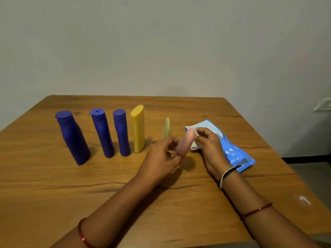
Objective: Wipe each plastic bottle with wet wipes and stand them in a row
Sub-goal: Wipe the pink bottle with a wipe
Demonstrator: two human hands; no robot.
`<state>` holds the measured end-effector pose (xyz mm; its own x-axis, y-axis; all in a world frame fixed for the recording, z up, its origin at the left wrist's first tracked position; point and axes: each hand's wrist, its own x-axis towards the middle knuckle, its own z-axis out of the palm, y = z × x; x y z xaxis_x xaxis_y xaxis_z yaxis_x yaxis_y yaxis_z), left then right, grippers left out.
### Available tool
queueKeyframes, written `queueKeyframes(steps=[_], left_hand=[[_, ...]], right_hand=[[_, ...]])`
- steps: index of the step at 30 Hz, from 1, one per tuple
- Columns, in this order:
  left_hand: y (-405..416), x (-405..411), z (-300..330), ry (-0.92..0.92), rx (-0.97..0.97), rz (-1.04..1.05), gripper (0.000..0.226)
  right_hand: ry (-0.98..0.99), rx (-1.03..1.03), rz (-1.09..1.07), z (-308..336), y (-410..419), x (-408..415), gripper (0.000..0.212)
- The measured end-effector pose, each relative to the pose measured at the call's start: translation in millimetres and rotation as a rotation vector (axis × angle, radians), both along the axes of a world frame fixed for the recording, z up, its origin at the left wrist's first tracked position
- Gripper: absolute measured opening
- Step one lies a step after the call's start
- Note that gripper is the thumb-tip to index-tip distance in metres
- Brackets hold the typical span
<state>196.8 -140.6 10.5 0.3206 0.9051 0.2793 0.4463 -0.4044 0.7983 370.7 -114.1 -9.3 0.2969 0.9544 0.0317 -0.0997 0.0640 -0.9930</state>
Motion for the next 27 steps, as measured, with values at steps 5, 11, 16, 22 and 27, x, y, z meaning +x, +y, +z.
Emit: queueKeyframes(steps=[5,11,16,22,27], left_hand=[[5,8,-11,0.022,-0.079,-0.018,0.033],[12,22,-24,0.015,-0.073,0.002,0.029],[19,31,-31,0.043,-0.025,0.072,0.029],[23,43,-32,0.158,-0.007,0.171,0.030],[23,50,-29,0.228,0.007,0.232,0.029]], right_hand=[[0.031,-0.012,-0.028,-1,3,7,0.019],[0.054,0.038,-0.043,1,4,4,0.022],[0.105,0.078,-0.101,1,3,8,0.019],[0.085,0.059,-0.143,-1,9,13,0.023],[0.090,0.030,-0.135,-7,13,13,0.025]])
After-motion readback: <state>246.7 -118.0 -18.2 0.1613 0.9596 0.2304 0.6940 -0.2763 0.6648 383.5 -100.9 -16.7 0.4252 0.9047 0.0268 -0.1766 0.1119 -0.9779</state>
